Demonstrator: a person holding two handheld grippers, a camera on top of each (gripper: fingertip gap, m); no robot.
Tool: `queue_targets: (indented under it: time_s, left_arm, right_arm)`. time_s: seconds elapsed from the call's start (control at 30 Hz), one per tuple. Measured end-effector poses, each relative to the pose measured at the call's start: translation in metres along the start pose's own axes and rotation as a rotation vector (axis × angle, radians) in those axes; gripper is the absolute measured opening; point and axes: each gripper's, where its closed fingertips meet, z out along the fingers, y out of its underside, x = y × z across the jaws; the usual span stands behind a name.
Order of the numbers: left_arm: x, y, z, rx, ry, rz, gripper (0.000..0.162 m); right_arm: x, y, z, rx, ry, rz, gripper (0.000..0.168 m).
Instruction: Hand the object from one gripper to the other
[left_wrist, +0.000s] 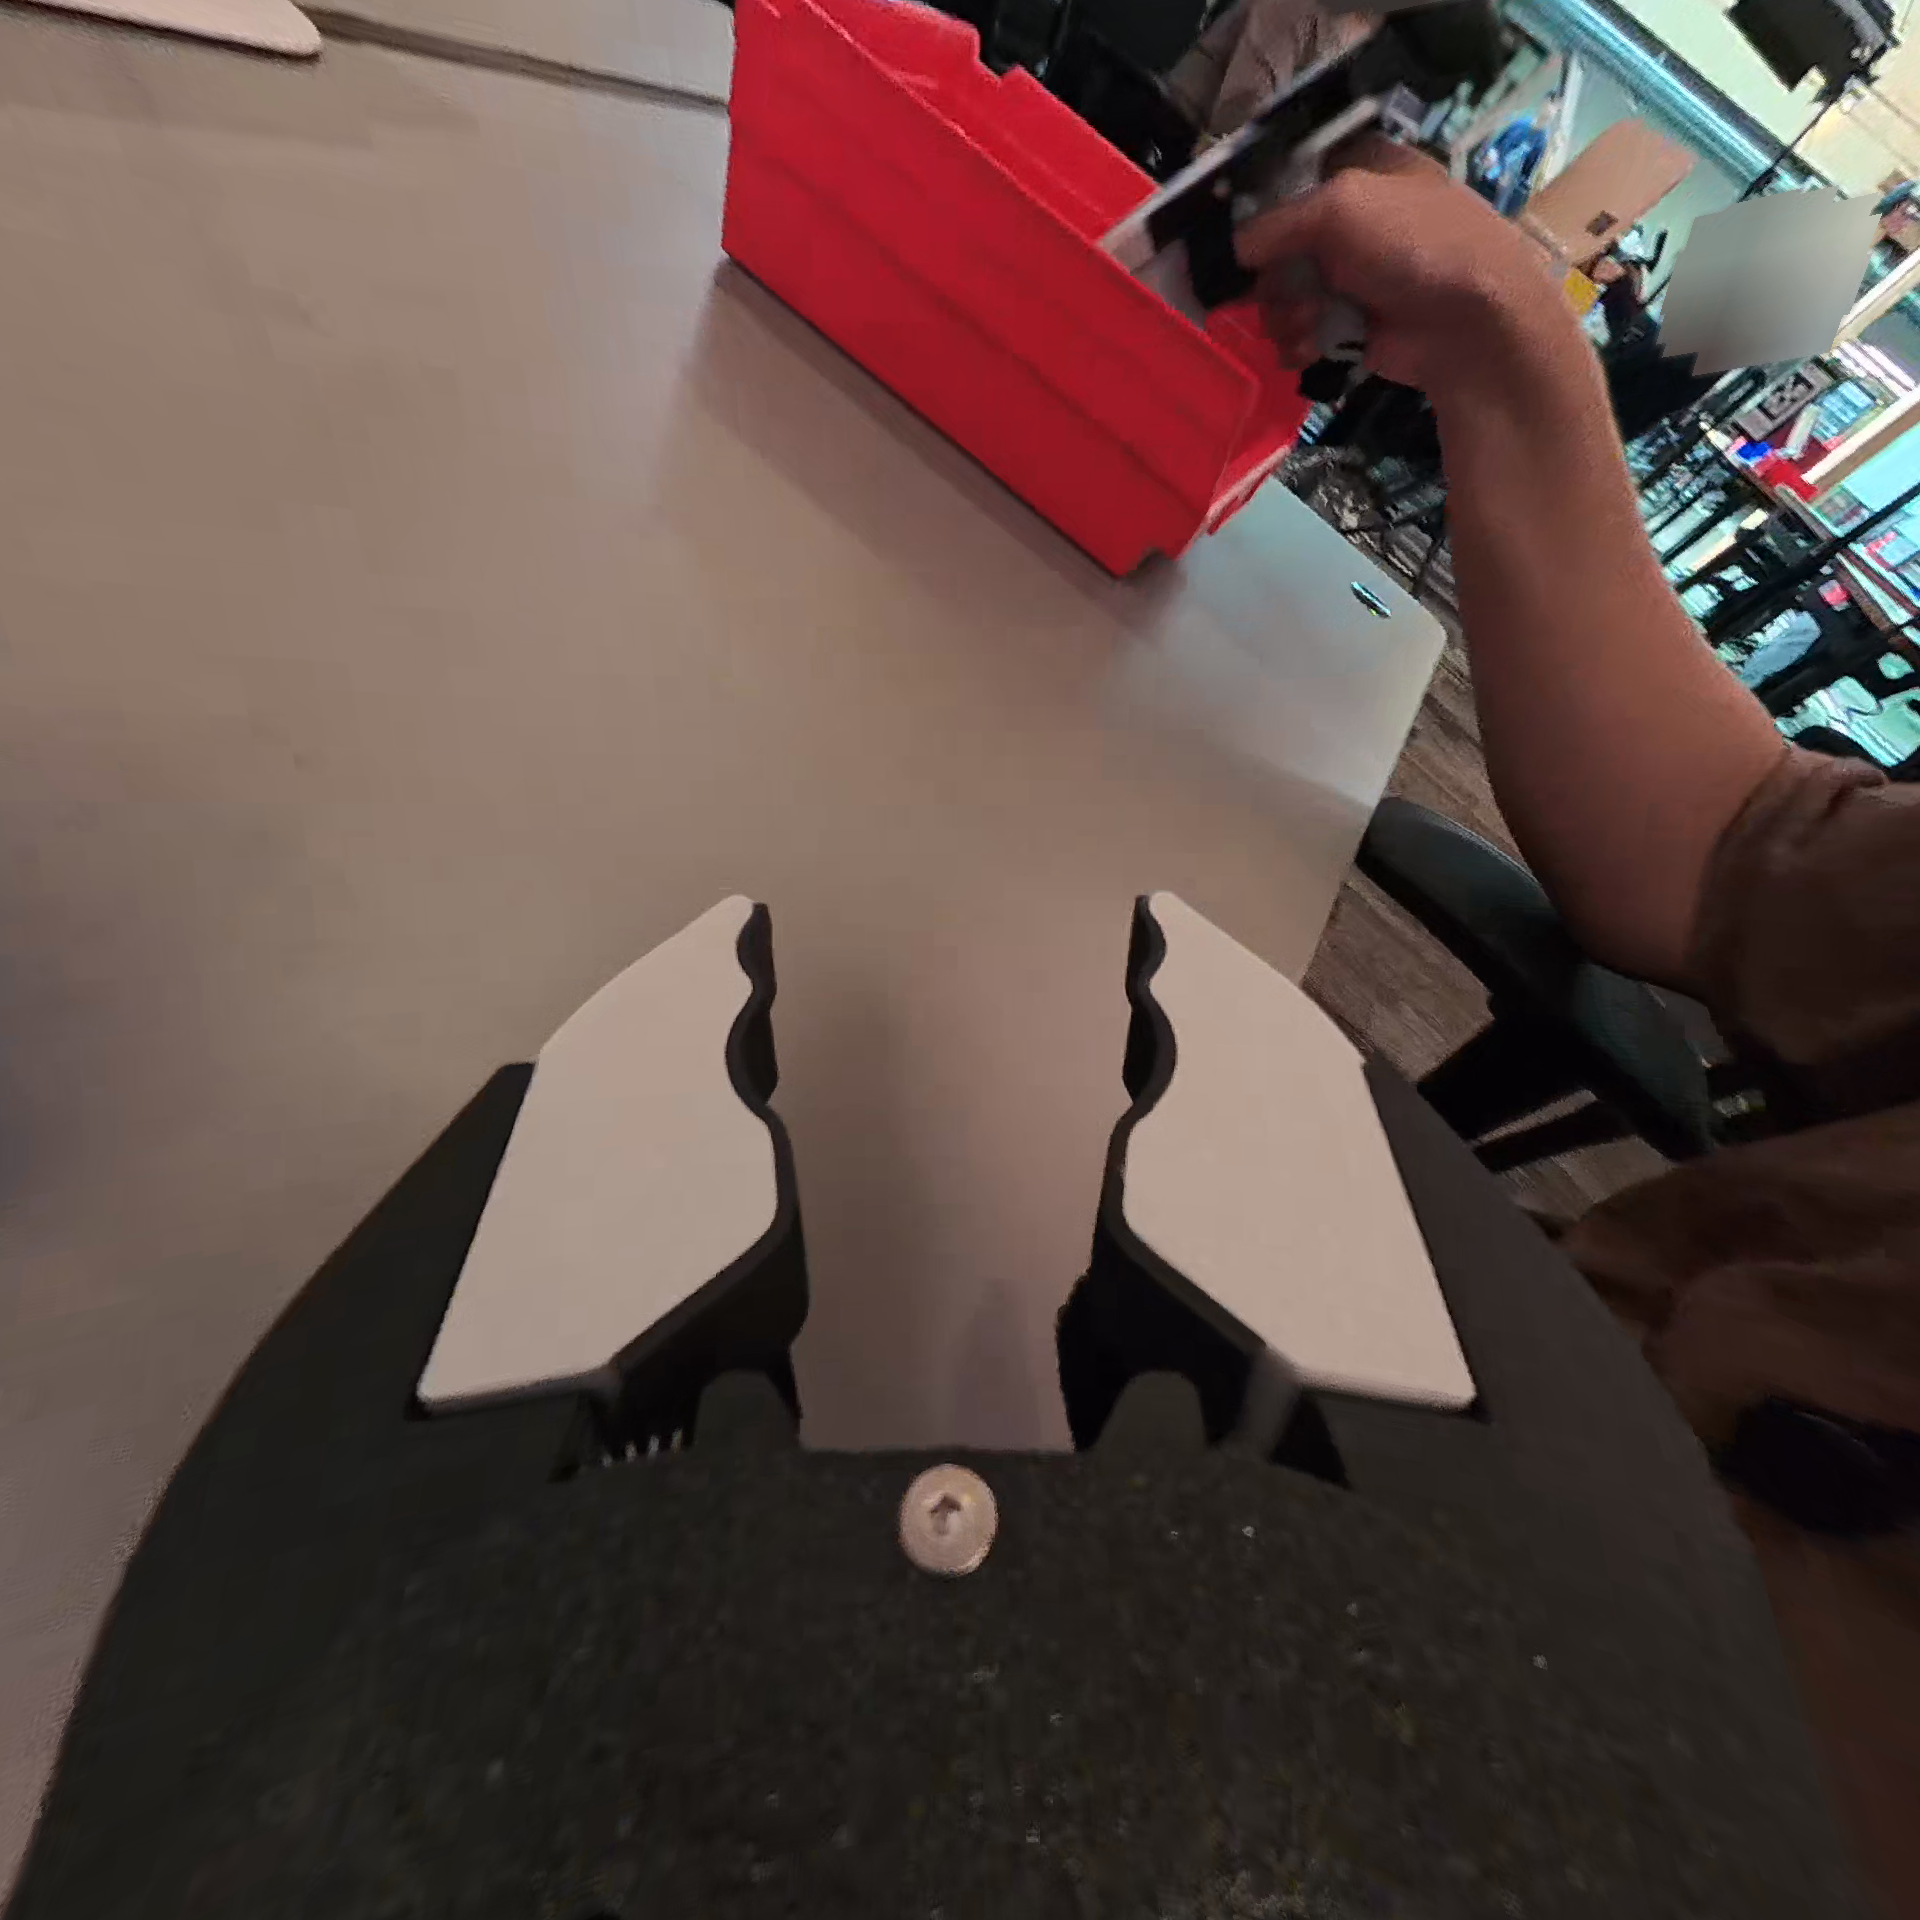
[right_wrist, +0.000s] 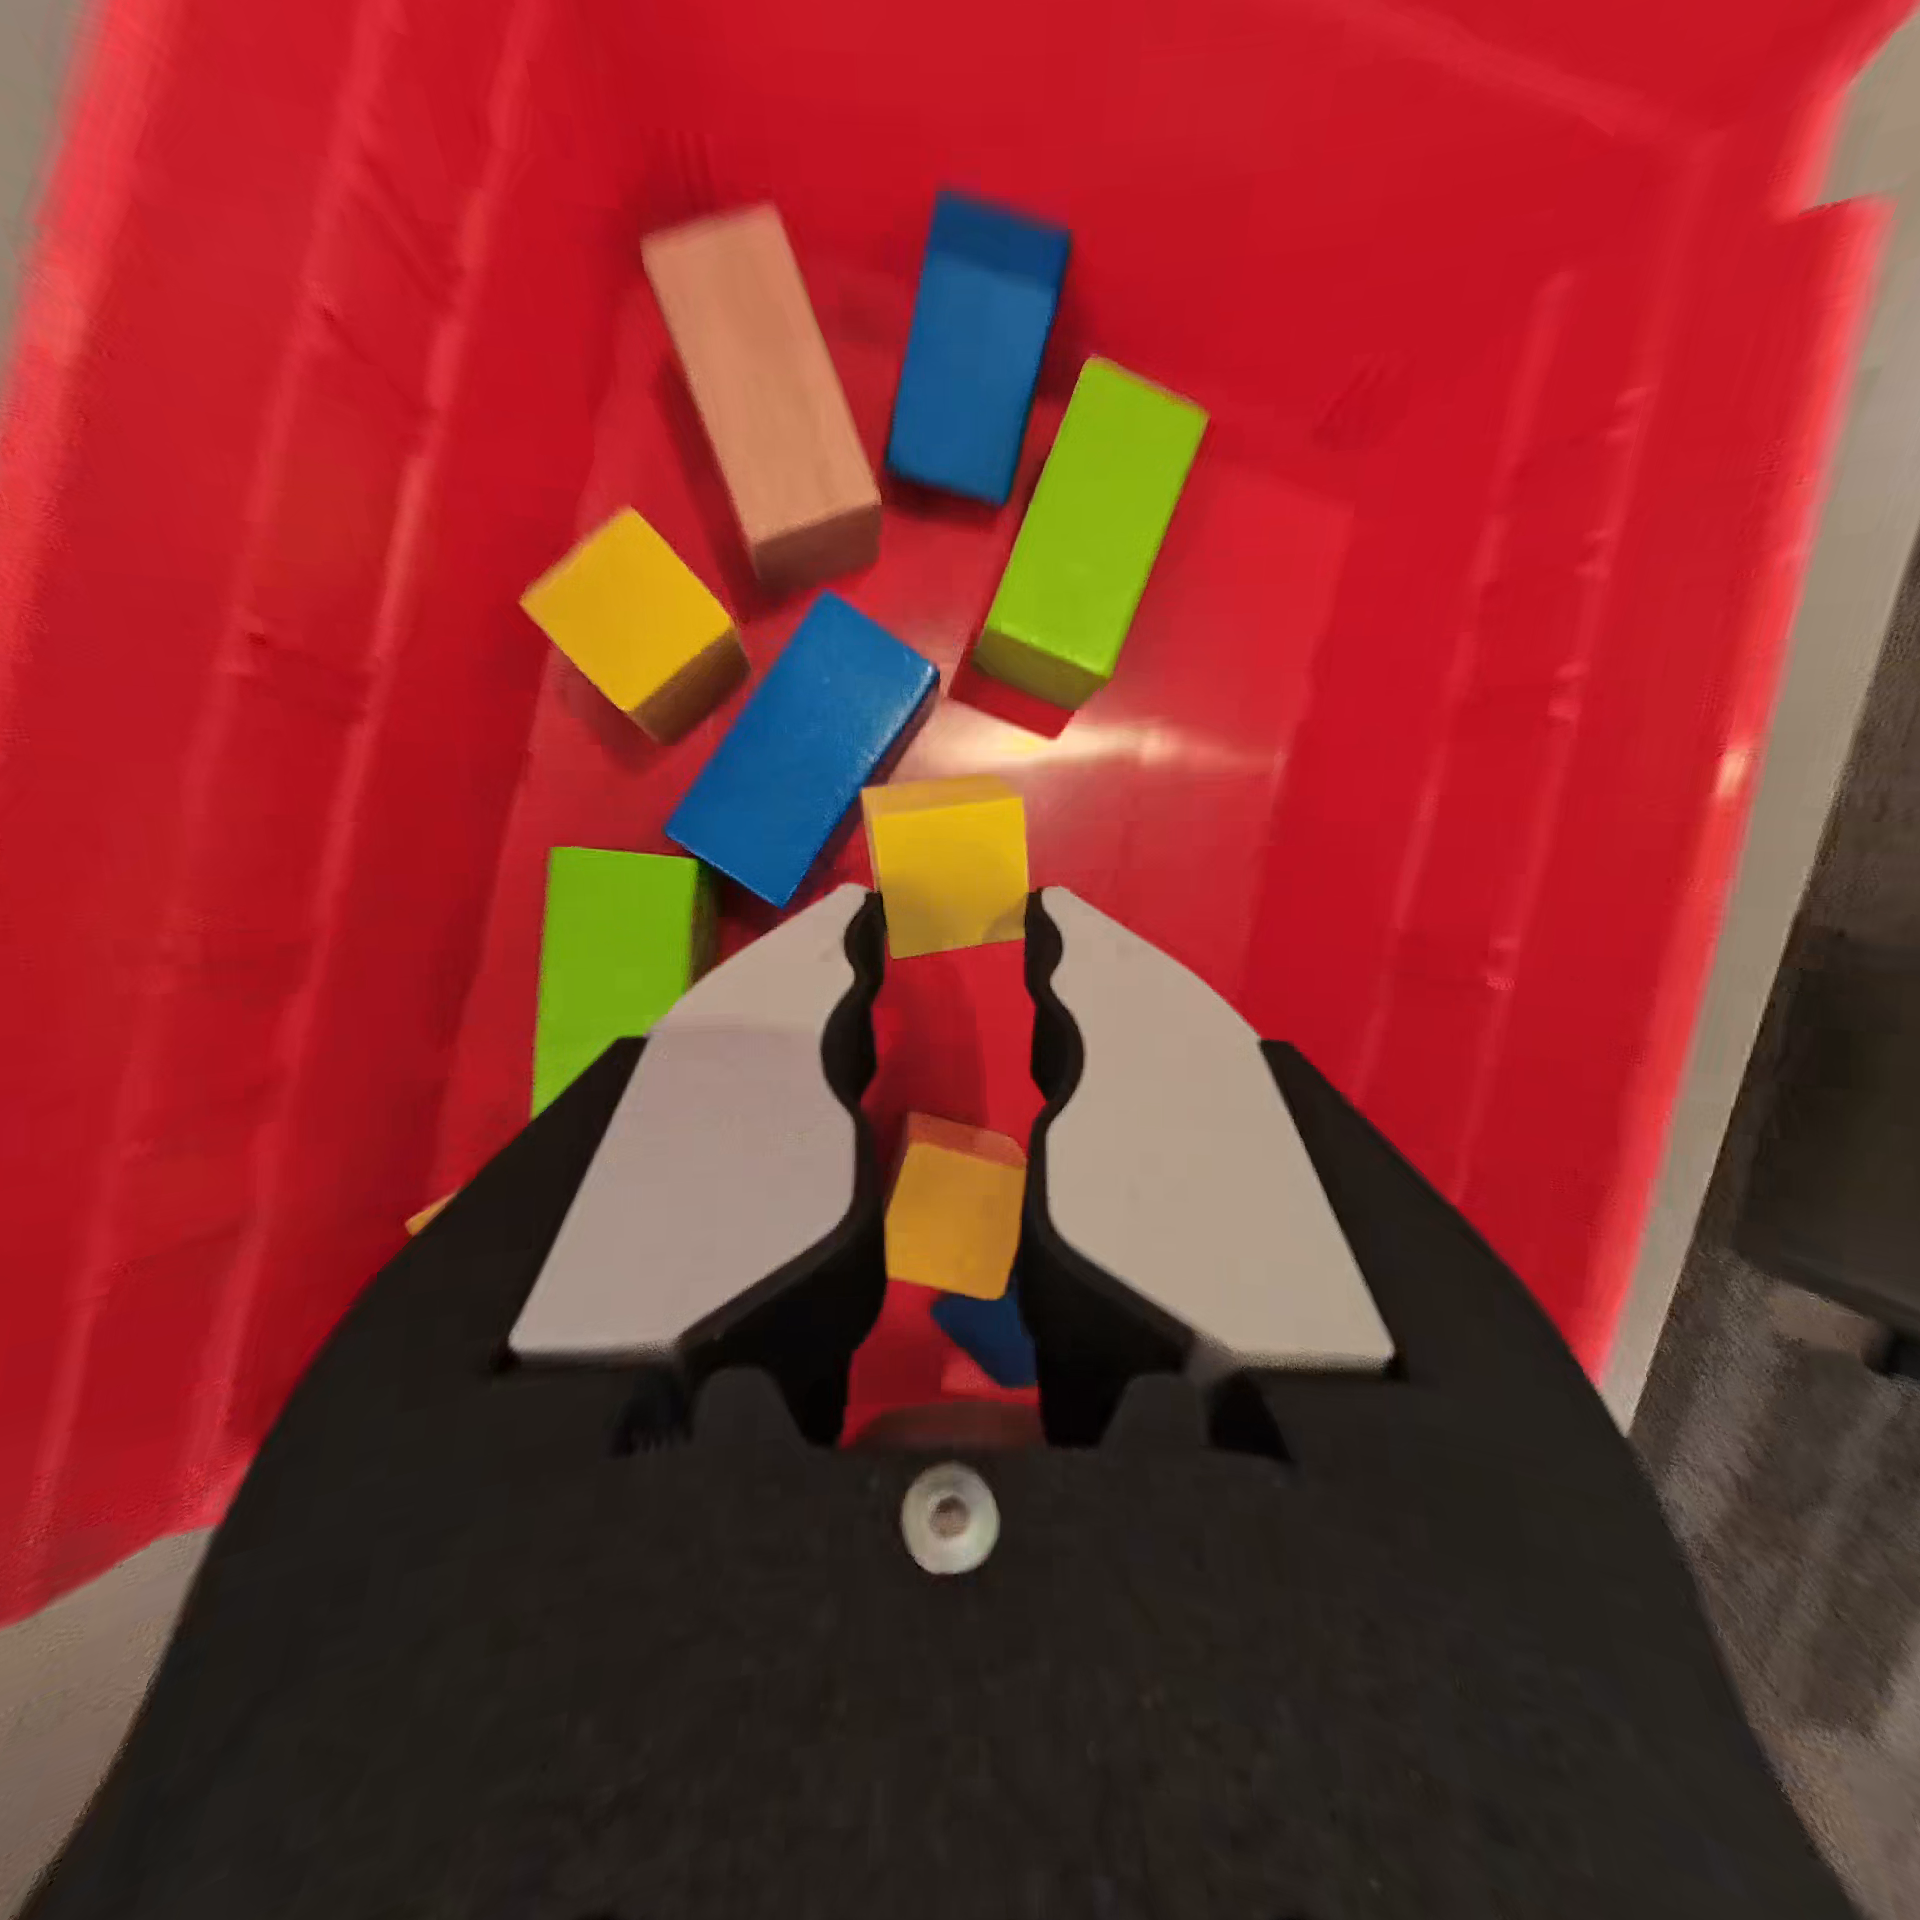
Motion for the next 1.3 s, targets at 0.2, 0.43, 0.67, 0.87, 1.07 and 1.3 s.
queue_targets:
  time_s: [0.2,0.43,0.67,0.87,1.07,1.3]
  left_arm:
    - [0.008,0.012,0.008,-0.066,0.02,0.028,0.062]
    - [-0.008,0.015,0.009,-0.096,-0.116,0.157,0.064]
    - [-0.015,-0.002,-0.008,-0.005,-0.175,0.202,0.065]
    - [-0.022,-0.022,-0.029,0.118,-0.192,0.171,0.072]
    - [-0.03,-0.023,-0.041,0.141,-0.161,0.08,0.053]
    - [-0.061,-0.066,-0.098,0.305,-0.371,0.131,0.05]
  right_arm:
    - [0.006,0.01,0.026,-0.189,0.01,0.005,0.026]
    - [0.01,0.013,0.034,-0.381,-0.025,-0.113,0.03]
    - [-0.015,-0.041,-0.068,0.159,0.067,-0.124,0.05]
    - [-0.153,-0.005,-0.132,0.718,-0.31,0.035,0.047]
    - [-0.22,0.058,-0.118,0.845,-0.439,0.107,0.055]
    - [-0.229,0.069,-0.125,0.882,-0.442,0.038,0.054]
